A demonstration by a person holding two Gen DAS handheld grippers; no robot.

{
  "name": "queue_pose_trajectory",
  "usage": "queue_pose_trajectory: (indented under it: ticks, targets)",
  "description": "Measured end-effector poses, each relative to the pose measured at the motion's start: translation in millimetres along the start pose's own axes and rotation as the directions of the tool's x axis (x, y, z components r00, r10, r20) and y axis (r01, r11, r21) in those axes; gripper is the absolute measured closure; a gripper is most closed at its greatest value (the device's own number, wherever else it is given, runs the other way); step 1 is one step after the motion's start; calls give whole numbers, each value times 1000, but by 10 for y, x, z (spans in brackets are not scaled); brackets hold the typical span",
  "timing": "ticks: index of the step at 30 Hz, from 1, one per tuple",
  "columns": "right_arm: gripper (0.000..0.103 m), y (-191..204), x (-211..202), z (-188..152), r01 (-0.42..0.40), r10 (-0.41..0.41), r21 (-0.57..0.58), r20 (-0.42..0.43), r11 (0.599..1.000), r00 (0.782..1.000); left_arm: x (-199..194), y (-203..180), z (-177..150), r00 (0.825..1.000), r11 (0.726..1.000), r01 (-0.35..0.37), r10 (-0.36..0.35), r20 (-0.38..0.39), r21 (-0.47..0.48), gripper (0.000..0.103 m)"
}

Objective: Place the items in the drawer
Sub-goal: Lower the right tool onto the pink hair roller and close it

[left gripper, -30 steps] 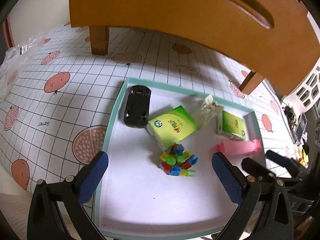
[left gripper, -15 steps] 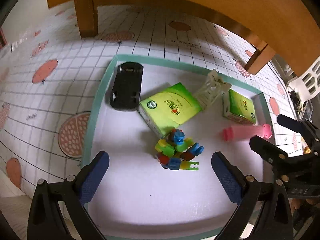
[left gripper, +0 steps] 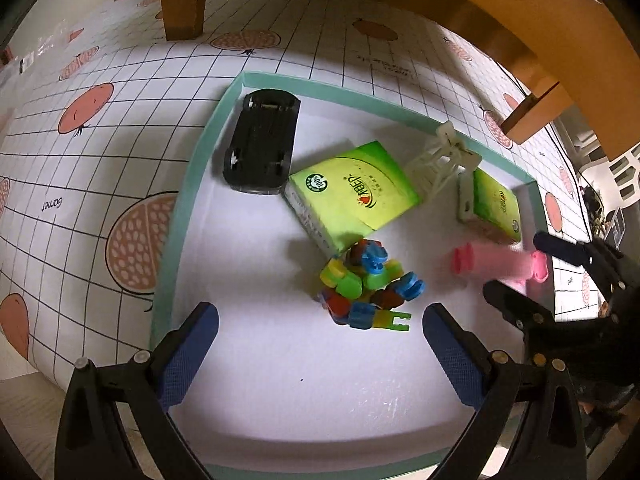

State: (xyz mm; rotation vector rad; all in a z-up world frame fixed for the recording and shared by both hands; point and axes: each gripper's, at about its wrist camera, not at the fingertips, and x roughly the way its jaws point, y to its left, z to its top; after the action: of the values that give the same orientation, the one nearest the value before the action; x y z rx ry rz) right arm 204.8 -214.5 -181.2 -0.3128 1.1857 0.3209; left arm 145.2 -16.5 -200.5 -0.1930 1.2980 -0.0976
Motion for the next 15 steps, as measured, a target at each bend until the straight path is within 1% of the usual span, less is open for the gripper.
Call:
queue_pose_trajectory:
  ticks: [2, 5, 7, 10, 13, 15]
  targets:
    - [20, 30, -31, -32, -14, 14, -1, -15, 1000, 1000, -5, 11, -10, 1000, 1000, 4, -4, 0, -7, 1]
    - [24, 128, -65, -60, -25, 23, -32, -37, 999, 999, -13, 22, -10, 1000, 1000, 7, -7, 0, -12, 1]
    - [26, 182, -97, -87, -52, 51, -26, -57, 998, 997, -8, 22, -5, 1000, 1000, 8, -8, 0, -12, 1]
    - [27, 260, -190, -137, -121, 121, 4, -87, 993, 989, -17, 40, -3, 1000, 1000, 11, -11, 1, -16, 1]
    - [27, 342, -266, -178, -181, 181, 6, -92, 983, 979, -29, 49, 3, 1000, 1000, 15, -14, 3, -17, 1]
    - [27, 385, -290, -177, -178, 177, -7, -83, 984, 981, -36, 50, 2, 1000, 1000, 14, -14, 4, -13, 1]
